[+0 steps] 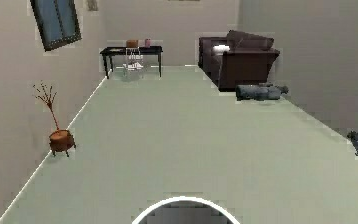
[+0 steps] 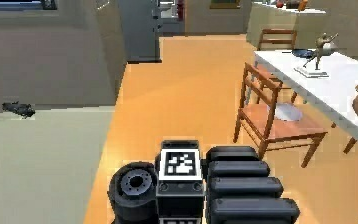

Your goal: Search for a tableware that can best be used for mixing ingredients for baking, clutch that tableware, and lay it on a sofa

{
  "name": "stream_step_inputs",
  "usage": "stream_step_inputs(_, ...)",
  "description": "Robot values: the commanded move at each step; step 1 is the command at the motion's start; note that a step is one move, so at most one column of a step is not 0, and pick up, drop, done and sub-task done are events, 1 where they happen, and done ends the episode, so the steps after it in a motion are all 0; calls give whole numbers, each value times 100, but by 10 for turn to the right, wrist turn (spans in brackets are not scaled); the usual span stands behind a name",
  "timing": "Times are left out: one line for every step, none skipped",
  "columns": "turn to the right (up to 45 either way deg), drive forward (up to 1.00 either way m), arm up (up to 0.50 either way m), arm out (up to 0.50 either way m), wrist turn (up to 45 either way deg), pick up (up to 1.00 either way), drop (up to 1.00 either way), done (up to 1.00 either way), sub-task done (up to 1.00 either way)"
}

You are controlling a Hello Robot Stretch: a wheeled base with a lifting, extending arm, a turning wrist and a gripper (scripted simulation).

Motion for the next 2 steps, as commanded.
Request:
stream_step_inputs(0, 100, 0, 0, 0, 0, 0, 0, 0)
stream_step_inputs(0, 100, 0, 0, 0, 0, 0, 0, 0)
